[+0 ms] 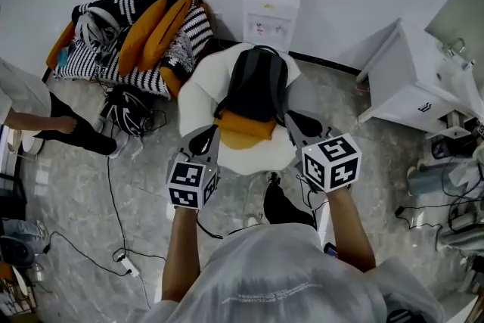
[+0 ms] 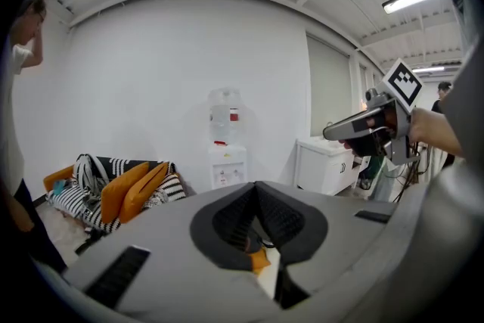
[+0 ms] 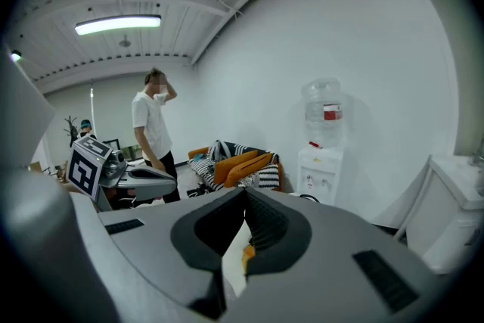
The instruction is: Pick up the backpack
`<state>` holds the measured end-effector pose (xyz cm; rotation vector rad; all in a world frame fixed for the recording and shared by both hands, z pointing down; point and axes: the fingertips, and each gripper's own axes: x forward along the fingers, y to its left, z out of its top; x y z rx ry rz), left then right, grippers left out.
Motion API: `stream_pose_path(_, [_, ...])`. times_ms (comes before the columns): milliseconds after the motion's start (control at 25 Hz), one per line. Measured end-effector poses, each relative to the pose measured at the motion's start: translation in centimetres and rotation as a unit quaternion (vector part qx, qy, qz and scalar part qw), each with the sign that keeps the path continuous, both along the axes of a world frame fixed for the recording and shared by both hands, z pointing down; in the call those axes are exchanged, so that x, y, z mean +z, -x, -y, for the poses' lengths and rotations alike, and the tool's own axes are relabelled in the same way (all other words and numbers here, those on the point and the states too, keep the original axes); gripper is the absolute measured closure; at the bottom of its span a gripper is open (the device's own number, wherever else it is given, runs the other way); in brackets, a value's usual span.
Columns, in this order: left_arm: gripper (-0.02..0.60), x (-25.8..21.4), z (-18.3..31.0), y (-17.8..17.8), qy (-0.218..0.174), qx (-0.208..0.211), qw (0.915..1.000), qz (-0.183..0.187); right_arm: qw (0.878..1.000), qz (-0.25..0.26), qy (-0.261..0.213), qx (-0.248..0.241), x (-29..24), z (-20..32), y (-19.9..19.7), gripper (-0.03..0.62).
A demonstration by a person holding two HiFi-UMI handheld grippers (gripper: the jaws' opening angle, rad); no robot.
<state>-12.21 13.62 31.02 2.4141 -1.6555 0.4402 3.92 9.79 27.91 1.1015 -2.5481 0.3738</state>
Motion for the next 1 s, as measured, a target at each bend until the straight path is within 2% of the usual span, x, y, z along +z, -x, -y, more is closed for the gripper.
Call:
stream_pose_path(240, [0.554,0.5,3.9,-1.0,0.009,0.003,0.9999,0.005,1.000,0.001,0.009,0.010,1.1,3.8,-1.3,0.592])
stream_pose_path(480, [0.554,0.4,7.6,-1.5,0.015,0.000,0.9998,0.008,1.000,0.000,0.003,-0.001,0.8,7.6,-1.6,0.592])
stream_pose_path(1000, [0.554,0.6,14.2,-2.1,0.032,-0.019,0.9991,0.020,0.999,0.004,0.024,-0.021,1.9,15.4,-1.9,0.592])
